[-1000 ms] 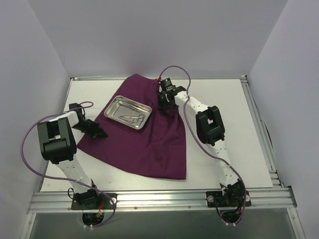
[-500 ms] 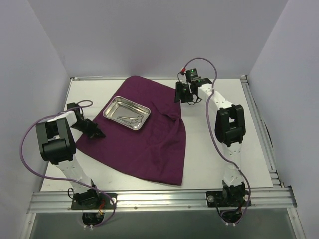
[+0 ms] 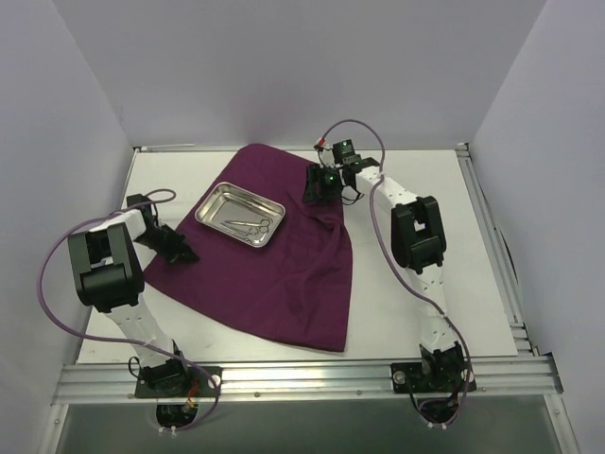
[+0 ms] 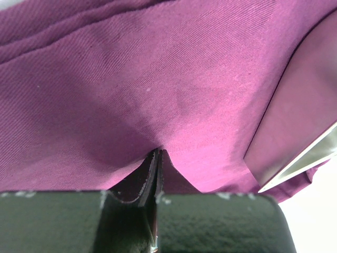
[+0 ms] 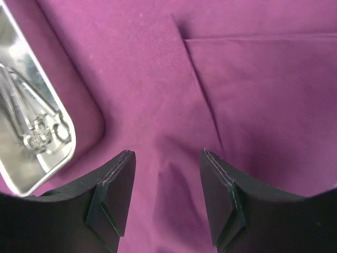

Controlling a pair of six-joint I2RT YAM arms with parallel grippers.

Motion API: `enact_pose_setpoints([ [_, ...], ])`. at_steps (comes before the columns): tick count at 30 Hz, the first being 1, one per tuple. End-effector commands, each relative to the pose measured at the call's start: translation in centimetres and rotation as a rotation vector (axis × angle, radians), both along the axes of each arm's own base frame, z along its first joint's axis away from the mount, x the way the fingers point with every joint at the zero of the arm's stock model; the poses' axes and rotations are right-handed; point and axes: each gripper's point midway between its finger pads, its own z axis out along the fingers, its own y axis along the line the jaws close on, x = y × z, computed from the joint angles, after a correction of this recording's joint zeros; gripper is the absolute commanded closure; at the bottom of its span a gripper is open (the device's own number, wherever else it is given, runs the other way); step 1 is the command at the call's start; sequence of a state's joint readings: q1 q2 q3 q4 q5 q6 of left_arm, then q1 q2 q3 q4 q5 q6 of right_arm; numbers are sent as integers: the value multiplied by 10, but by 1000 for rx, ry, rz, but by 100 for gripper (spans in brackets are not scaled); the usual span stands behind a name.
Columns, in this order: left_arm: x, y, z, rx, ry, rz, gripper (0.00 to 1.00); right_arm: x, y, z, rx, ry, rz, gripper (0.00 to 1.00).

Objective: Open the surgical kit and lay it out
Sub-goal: Open the surgical kit at the center of the board.

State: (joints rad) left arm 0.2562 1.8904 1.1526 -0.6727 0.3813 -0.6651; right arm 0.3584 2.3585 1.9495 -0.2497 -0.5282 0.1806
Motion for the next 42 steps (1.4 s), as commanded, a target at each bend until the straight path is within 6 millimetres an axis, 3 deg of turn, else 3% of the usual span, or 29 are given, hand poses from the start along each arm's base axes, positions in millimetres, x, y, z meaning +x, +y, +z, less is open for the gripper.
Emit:
enact_pose_setpoints([
  [1,-1,11,-6,80,0,-17,98,13,10,3,4,-57,26,48],
  [6,4,2,-6,70,-13,-29,98,28,18,6,-35,-174,43,47],
  [12,2,1,-8,71,-10,-23,98,40,35,45,-12,-338,75,46],
  [14,1,2,-9,71,-6,-15,98,46,39,50,-2,-352,78,45],
  [17,0,3,-11,71,-3,-11,97,56,47,45,11,-346,101,45],
  [18,0,2,-11,67,-2,-11,97,57,50,34,14,-330,112,44],
  [19,1,2,-11,66,-5,-13,97,60,54,40,29,-343,120,44],
  [21,2,2,-11,66,-6,-12,97,62,58,27,27,-330,128,44],
  [23,2,2,-10,65,-8,-12,97,66,62,28,36,-338,121,45],
  [34,6,1,-7,55,-29,-17,97,66,57,-12,-23,-297,141,51],
  [40,6,1,-8,55,-27,-21,97,72,63,-6,-3,-317,125,67],
  [42,5,1,-9,57,-25,-22,97,76,65,-1,4,-330,119,85],
])
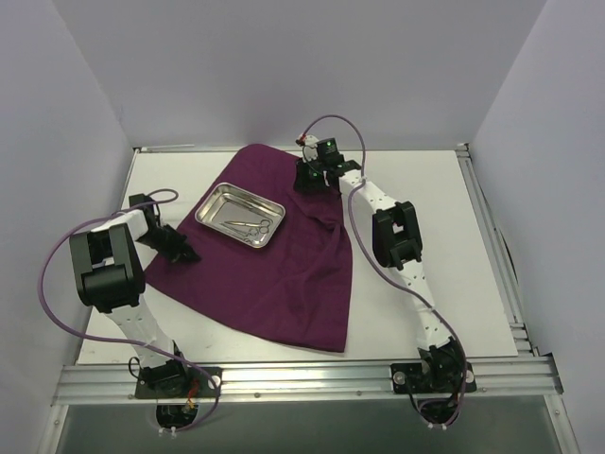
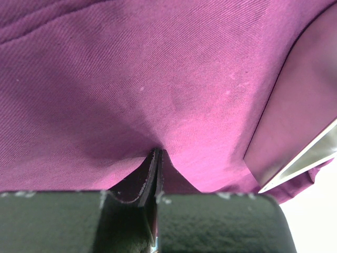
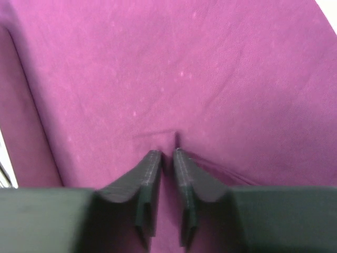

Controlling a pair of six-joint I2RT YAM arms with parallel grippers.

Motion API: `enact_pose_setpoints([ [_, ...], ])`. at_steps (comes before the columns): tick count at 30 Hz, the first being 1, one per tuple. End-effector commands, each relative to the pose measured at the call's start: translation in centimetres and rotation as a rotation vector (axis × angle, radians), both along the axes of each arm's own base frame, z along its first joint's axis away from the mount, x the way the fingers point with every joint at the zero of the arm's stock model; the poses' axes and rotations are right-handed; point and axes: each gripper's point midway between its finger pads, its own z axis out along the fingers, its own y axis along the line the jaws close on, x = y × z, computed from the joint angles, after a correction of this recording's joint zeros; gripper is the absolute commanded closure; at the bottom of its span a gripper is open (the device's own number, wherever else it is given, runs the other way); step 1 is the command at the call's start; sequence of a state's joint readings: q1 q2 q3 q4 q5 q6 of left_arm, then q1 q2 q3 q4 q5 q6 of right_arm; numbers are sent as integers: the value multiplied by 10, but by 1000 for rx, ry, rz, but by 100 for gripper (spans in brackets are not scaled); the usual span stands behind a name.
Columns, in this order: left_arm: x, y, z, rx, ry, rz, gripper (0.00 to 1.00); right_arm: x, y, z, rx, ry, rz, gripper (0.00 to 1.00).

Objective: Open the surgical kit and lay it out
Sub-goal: Open the surgical kit at the center of the board.

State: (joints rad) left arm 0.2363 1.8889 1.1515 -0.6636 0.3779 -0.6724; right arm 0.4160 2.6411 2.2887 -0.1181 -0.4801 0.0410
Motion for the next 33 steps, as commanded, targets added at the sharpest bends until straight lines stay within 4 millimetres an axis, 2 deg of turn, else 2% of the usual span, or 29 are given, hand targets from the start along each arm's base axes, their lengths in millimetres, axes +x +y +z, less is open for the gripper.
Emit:
enact_pose_setpoints([
  [1,2,7,-10,51,-13,-10,97,12,14,31,35,-69,-1,90],
  [2,2,7,-10,50,-9,-8,97,13,14,35,42,-74,-4,98],
  [3,2,7,-10,47,-10,-9,97,14,13,38,44,-77,-9,100],
  [10,4,6,-10,40,-14,0,97,29,-7,81,105,-129,-79,100],
  [13,4,4,-10,32,-14,0,97,41,-27,96,81,-163,-149,100],
  [14,4,4,-10,31,-13,3,97,45,-35,113,84,-197,-176,100],
  [16,3,3,-10,24,-11,9,97,52,-62,111,36,-211,-261,100],
  [17,3,3,-11,20,-9,13,97,53,-72,128,27,-240,-295,100],
  [18,1,3,-12,16,-4,15,97,56,-94,124,-25,-245,-352,100],
  [19,0,2,-13,12,0,20,97,56,-105,126,-52,-253,-381,100],
  [20,0,2,-13,8,-1,23,97,54,-116,146,-66,-292,-412,100],
  [21,0,2,-14,7,3,24,97,50,-134,133,-128,-282,-468,100],
  [22,0,2,-14,6,3,25,97,47,-150,149,-145,-311,-502,100],
  [23,0,3,-15,9,3,25,97,48,-161,154,-150,-331,-534,100],
  [25,0,4,-15,12,4,22,97,42,-196,149,-192,-316,-627,100],
  [29,0,4,-16,13,7,17,97,27,-246,134,-250,-277,-747,100],
  [30,-1,4,-17,14,11,14,97,23,-253,131,-266,-269,-771,100],
  [31,-1,4,-17,13,12,11,97,18,-260,136,-273,-271,-797,100],
  [32,-2,4,-17,15,16,10,97,11,-271,124,-301,-249,-816,100],
  [33,-2,5,-17,20,14,9,97,6,-276,123,-317,-250,-833,100],
])
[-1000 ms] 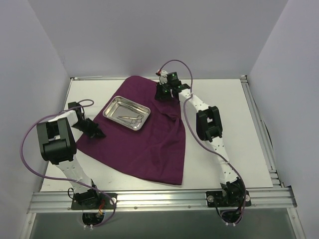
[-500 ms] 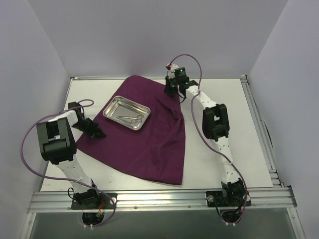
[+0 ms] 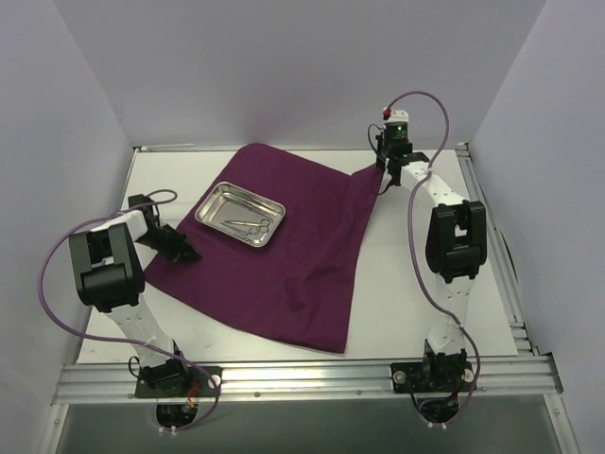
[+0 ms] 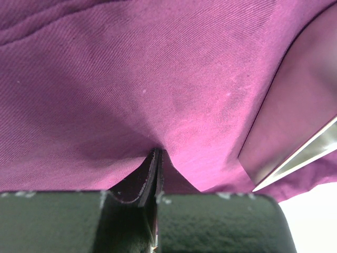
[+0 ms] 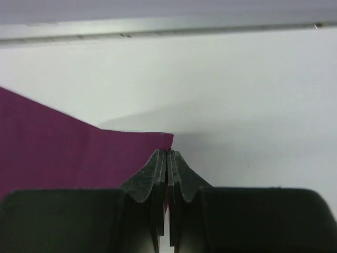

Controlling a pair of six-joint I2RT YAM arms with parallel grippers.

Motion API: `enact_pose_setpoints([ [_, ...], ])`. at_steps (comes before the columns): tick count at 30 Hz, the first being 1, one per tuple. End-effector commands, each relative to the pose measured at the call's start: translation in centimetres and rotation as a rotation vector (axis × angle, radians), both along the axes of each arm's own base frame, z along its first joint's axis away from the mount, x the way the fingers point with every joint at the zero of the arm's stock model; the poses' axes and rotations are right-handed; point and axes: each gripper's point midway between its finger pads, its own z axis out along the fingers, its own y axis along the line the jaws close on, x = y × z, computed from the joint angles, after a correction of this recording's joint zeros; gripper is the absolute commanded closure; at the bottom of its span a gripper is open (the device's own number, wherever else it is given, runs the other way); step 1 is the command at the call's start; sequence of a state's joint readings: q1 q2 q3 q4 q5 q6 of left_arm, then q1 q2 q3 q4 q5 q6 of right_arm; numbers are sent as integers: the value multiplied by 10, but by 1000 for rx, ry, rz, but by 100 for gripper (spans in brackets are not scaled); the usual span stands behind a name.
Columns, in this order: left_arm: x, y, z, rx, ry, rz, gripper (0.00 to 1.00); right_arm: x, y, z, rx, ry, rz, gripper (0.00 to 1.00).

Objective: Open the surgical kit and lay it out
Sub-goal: Open the surgical kit at the center of the board.

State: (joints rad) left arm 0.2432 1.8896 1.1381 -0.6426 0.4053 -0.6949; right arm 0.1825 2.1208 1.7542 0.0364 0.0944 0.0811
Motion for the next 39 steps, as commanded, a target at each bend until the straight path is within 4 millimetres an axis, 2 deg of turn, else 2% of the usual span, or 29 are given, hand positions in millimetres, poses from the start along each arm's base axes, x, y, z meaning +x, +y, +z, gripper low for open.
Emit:
enact_pose_setpoints([
  [1,-4,8,-17,55,20,-14,97,-17,-34,10,-71,-20,-141,100],
  [6,-5,7,-20,46,20,-17,96,-42,-74,-19,-152,93,-270,100],
  [12,-4,8,-18,48,18,-22,96,-73,-97,-62,-162,246,-353,100],
  [13,-3,8,-17,48,14,-25,96,-83,-104,-74,-183,301,-385,100],
  [16,-4,9,-15,57,14,-33,96,-98,-124,-78,-227,356,-482,100],
  [22,-5,10,-15,57,20,-35,96,-115,-145,-79,-218,395,-550,100],
  [24,-4,11,-14,55,13,-33,96,-124,-151,-87,-227,421,-561,100],
  [27,-2,11,-13,55,7,-36,96,-122,-148,-99,-188,449,-518,98],
  [29,1,12,-12,55,0,-36,96,-108,-143,-101,-176,424,-482,83],
  [30,0,11,-13,51,4,-36,96,-94,-140,-91,-177,392,-458,73],
  [31,1,11,-12,49,4,-35,95,-90,-140,-98,-183,412,-453,58],
  [32,2,11,-11,47,1,-37,95,-84,-140,-94,-183,410,-456,54],
  [33,2,11,-9,48,-3,-36,95,-68,-138,-76,-166,370,-459,51],
  [36,2,12,-1,55,-15,-37,92,-63,-123,-59,-140,357,-431,48],
  [37,2,12,2,57,-20,-44,92,-66,-104,-51,-107,362,-391,48],
  [39,2,11,11,57,-39,-49,86,-77,-78,-49,-55,388,-337,50],
])
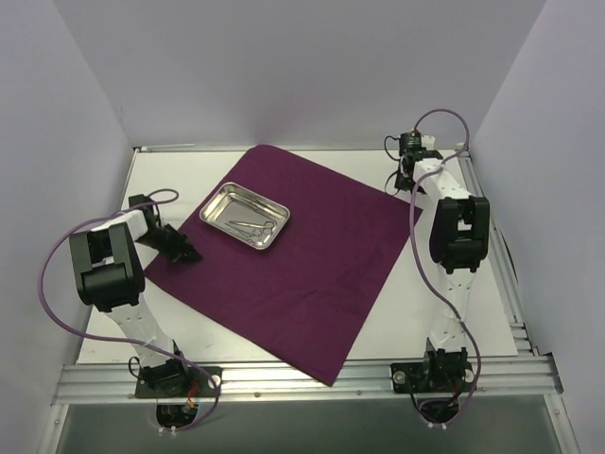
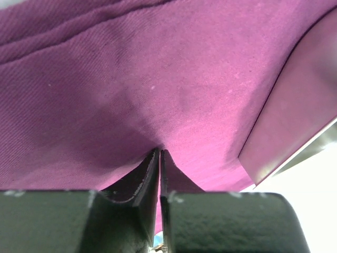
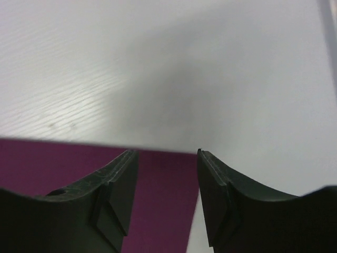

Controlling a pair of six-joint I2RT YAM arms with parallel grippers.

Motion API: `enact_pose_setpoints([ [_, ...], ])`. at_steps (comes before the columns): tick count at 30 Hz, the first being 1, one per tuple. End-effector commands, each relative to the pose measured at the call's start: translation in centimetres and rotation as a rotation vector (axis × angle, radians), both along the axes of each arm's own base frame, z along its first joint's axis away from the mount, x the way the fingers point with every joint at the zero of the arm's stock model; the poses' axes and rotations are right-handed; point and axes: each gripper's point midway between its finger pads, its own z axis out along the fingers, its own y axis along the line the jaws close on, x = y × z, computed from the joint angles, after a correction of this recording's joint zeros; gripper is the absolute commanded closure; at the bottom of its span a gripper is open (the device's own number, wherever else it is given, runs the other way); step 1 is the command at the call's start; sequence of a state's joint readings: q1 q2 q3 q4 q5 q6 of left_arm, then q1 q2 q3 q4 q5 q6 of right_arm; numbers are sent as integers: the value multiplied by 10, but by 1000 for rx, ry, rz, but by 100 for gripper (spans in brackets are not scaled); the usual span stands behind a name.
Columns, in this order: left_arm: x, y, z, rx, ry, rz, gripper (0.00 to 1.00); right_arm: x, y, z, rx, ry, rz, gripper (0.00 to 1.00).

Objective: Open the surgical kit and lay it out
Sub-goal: Open the surgical kit at the center of the board, then smooth out the surgical kit at the center of the board.

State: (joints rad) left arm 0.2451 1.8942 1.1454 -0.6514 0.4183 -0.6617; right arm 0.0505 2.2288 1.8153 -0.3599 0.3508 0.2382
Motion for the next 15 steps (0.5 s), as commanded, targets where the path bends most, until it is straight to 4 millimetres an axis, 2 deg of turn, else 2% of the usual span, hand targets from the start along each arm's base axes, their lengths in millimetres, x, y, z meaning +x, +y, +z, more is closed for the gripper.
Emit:
enact_pose_setpoints([
  [1,2,11,13,61,-39,-19,84,-27,74,32,187,16,134,53],
  [2,-1,10,17,61,-47,-21,83,-37,94,30,243,29,179,57],
  [3,-1,8,19,58,-53,-24,81,-49,111,32,289,36,219,70],
  [4,-3,8,20,56,-57,-29,81,-71,127,34,335,45,267,81],
  [5,-4,7,23,54,-66,-34,81,-90,165,36,439,73,384,87],
  [6,-7,6,22,52,-65,-42,82,-105,182,38,500,91,447,92],
  [7,-8,6,24,56,-70,-51,82,-119,200,50,572,78,526,93],
  [8,-9,5,27,61,-82,-58,82,-155,231,42,729,161,637,93],
  [10,-11,5,30,63,-90,-65,85,-178,259,56,868,147,753,93],
  [11,-10,5,34,64,-111,-66,86,-203,267,45,945,196,779,92],
  [12,-11,2,34,56,-119,-71,86,-217,290,60,1055,185,877,90],
  [14,-9,-1,34,41,-137,-75,86,-231,303,58,1127,216,921,89],
  [15,-10,-1,31,36,-127,-75,86,-240,311,48,1208,263,924,87],
])
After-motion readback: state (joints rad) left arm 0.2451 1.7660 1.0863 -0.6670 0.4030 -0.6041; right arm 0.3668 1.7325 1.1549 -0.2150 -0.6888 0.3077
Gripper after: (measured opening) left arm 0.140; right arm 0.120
